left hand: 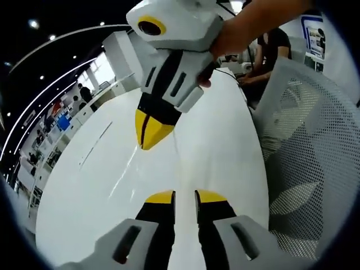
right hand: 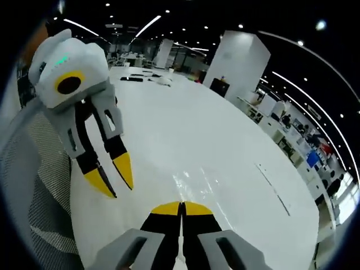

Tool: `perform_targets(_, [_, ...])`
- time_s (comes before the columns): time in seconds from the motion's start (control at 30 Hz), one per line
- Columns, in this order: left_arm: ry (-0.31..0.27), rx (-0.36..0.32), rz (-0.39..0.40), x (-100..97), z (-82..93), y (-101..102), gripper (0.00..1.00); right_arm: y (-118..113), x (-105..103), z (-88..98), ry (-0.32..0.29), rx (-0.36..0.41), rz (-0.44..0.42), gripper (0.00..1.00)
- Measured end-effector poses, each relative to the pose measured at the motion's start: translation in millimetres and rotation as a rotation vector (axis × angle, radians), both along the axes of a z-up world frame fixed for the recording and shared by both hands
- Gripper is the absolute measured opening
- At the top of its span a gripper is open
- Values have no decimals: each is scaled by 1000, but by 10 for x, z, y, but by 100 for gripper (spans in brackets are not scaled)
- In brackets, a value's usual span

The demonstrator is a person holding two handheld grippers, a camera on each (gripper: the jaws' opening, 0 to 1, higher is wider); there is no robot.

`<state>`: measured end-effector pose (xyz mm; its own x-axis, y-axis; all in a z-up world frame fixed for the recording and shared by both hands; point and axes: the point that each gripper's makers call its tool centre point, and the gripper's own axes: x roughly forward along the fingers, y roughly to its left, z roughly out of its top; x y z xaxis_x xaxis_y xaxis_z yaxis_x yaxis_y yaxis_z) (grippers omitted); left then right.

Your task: Open the resealable bag by pulling the two sides of the seal apart until the entire bag opening is separated and visibly accessible.

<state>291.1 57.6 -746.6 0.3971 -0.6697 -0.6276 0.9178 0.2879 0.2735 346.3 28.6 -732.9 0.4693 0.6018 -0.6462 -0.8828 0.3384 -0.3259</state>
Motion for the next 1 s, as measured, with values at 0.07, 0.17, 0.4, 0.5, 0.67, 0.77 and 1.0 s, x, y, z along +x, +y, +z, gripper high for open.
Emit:
perform_targets(0.07, [1, -4, 18, 6, 15, 56, 12, -14, -11, -53, 7, -15, 8, 0])
perform_targets(0.17, [6, -33, 67, 32, 51, 143, 13, -24, -30, -113, 0, -38, 33, 0])
perform_targets(0.4, [15, -34, 144, 77, 29, 349, 22, -62, -62, -284, -14, -94, 80, 0])
perform_targets(0.5, [46, -62, 189, 67, 19, 404, 25, -77, -23, -316, -47, -115, 105, 0])
perform_targets(0.67, [63, -63, 210, 28, -43, 466, 24, -80, 36, -352, -59, -116, 111, 0])
perform_targets(0.77, [64, -53, 215, 26, -77, 500, 24, -94, 81, -392, -71, -135, 100, 0])
perform_targets(1.0, [67, -35, 227, 38, -119, 573, 23, -12, 116, -471, 3, -103, 65, 0])
